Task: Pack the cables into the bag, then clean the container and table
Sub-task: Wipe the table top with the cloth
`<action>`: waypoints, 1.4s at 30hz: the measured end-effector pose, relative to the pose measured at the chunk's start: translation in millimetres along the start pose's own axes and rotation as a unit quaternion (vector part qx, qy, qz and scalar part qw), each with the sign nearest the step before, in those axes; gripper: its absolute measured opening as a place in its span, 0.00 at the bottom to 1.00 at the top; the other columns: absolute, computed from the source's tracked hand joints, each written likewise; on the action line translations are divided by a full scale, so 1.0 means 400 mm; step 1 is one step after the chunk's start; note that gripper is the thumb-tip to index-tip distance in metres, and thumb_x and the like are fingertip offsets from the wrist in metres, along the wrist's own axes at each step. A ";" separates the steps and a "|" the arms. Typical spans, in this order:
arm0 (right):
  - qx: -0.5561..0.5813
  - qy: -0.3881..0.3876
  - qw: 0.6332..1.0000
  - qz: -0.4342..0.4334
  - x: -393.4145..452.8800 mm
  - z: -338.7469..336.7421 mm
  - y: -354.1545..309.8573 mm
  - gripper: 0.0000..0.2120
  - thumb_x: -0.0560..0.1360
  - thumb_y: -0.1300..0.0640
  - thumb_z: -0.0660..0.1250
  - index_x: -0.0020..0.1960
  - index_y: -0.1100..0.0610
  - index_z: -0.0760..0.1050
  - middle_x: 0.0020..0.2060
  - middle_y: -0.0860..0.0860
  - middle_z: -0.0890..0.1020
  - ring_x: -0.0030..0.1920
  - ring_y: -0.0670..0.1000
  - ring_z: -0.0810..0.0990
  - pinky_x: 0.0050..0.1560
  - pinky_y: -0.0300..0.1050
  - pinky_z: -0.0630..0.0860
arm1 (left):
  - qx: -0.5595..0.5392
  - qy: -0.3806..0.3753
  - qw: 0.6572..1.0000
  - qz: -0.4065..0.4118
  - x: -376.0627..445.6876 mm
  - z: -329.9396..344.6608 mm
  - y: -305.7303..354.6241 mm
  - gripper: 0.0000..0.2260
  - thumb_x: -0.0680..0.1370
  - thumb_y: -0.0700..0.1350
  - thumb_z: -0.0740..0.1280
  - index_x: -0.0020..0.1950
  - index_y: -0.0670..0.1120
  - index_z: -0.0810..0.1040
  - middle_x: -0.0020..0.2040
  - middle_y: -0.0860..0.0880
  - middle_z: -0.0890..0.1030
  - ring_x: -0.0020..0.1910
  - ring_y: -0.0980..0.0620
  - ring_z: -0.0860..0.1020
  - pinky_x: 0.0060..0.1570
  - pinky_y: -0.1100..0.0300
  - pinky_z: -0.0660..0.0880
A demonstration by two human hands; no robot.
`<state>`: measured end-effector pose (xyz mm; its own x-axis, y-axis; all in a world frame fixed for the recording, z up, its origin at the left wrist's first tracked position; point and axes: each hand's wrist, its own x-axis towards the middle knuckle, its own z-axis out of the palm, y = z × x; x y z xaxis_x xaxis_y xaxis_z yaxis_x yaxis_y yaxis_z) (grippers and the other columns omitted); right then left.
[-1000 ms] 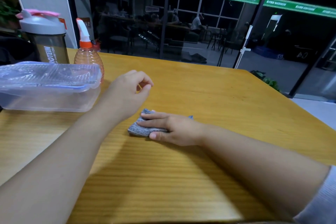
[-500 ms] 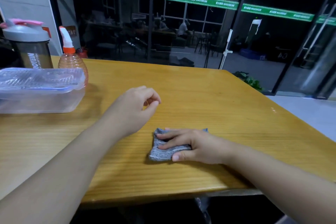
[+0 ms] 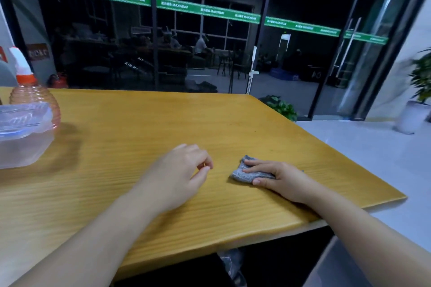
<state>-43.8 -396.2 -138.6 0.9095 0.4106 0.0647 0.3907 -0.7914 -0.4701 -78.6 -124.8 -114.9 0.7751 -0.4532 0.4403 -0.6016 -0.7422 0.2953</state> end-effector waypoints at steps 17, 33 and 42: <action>0.079 0.389 0.856 0.332 0.100 -0.150 0.233 0.11 0.82 0.54 0.52 0.50 0.57 0.71 0.39 0.54 0.74 0.42 0.57 0.73 0.39 0.46 0.66 | 0.042 -0.062 0.997 0.014 0.133 0.086 0.043 0.07 0.80 0.51 0.56 0.52 0.55 0.73 0.49 0.56 0.73 0.51 0.55 0.68 0.56 0.57 0.68; -0.092 0.120 0.906 0.395 0.254 -0.204 0.386 0.23 0.83 0.48 0.43 0.76 0.49 0.56 0.73 0.56 0.62 0.75 0.58 0.53 0.72 0.55 0.54 | 0.004 -0.039 0.999 -0.001 0.162 0.138 -0.026 0.20 0.72 0.61 0.47 0.49 0.56 0.74 0.46 0.59 0.74 0.50 0.57 0.70 0.53 0.60 0.69; 0.026 0.072 0.972 0.222 0.198 -0.180 0.297 0.17 0.81 0.45 0.54 0.60 0.52 0.76 0.59 0.50 0.78 0.60 0.53 0.74 0.61 0.48 0.67 | -0.030 -0.031 0.999 0.004 0.160 0.139 -0.026 0.17 0.72 0.60 0.50 0.48 0.56 0.76 0.45 0.60 0.74 0.49 0.59 0.71 0.51 0.61 0.69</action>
<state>84.9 -490.3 -125.9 0.9987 -0.0372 -0.0352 -0.0501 -0.8506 -0.5234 -12.1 -173.7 -136.9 0.7800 -0.4896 0.3897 -0.6164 -0.7084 0.3438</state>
